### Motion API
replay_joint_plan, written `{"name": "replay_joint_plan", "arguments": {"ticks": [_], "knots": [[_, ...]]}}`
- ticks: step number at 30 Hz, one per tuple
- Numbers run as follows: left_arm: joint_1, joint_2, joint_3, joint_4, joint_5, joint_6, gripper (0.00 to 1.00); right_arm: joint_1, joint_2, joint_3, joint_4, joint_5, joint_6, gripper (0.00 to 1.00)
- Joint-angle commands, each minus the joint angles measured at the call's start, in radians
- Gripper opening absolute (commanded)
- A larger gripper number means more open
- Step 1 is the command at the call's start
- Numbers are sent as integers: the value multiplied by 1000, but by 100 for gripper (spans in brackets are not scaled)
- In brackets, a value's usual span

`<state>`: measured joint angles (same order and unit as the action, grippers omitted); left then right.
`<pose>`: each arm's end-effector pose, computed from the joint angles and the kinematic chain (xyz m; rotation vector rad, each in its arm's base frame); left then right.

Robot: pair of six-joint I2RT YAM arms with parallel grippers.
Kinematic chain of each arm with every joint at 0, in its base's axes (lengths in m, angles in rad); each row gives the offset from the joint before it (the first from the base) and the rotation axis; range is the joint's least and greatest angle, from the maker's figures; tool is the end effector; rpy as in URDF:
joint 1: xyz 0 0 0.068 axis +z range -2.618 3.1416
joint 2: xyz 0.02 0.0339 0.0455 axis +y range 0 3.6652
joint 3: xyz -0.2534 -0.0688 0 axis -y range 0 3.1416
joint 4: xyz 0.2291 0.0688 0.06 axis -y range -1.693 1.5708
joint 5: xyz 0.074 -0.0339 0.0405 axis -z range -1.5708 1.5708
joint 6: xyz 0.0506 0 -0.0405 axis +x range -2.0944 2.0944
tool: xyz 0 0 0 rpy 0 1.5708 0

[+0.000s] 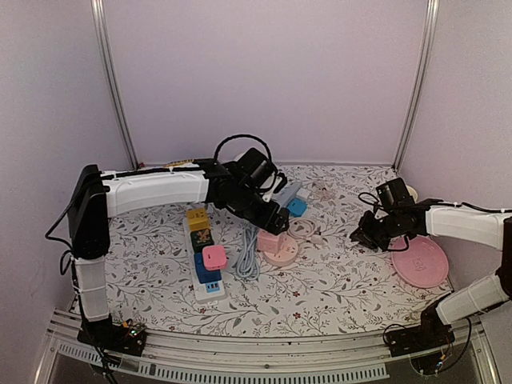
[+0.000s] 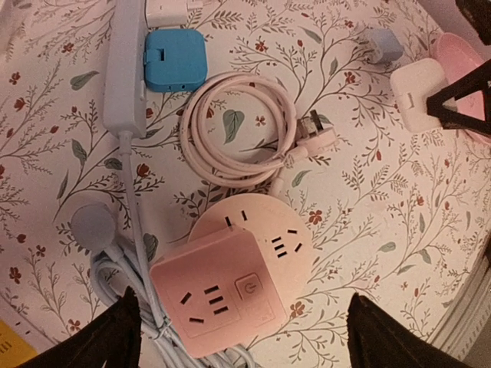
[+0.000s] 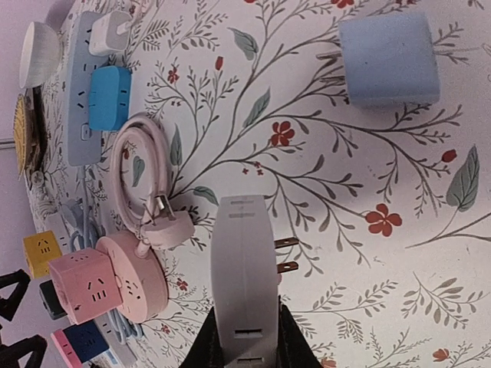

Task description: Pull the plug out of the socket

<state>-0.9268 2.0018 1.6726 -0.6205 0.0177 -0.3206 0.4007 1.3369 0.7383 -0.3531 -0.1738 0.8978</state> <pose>0.2602 -0.3481 0.2251 0.7836 2.4808 -0.5063 0.2325 0.1080 0.1796 0.5834 2.6007 0.7001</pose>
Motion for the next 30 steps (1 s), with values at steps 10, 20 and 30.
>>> {"name": "replay_joint_plan", "arguments": {"ticks": [10,20,30], "knots": [[9,-83,4,-13,-11,0,93,-41,23,-26,-133,46,-59,14],[9,-106,-33,-2,-18,-9,93,-42,35,-8,-171,59,-78,37],[9,-109,-58,15,-8,-19,93,-41,-24,78,-262,102,-99,56]]}}
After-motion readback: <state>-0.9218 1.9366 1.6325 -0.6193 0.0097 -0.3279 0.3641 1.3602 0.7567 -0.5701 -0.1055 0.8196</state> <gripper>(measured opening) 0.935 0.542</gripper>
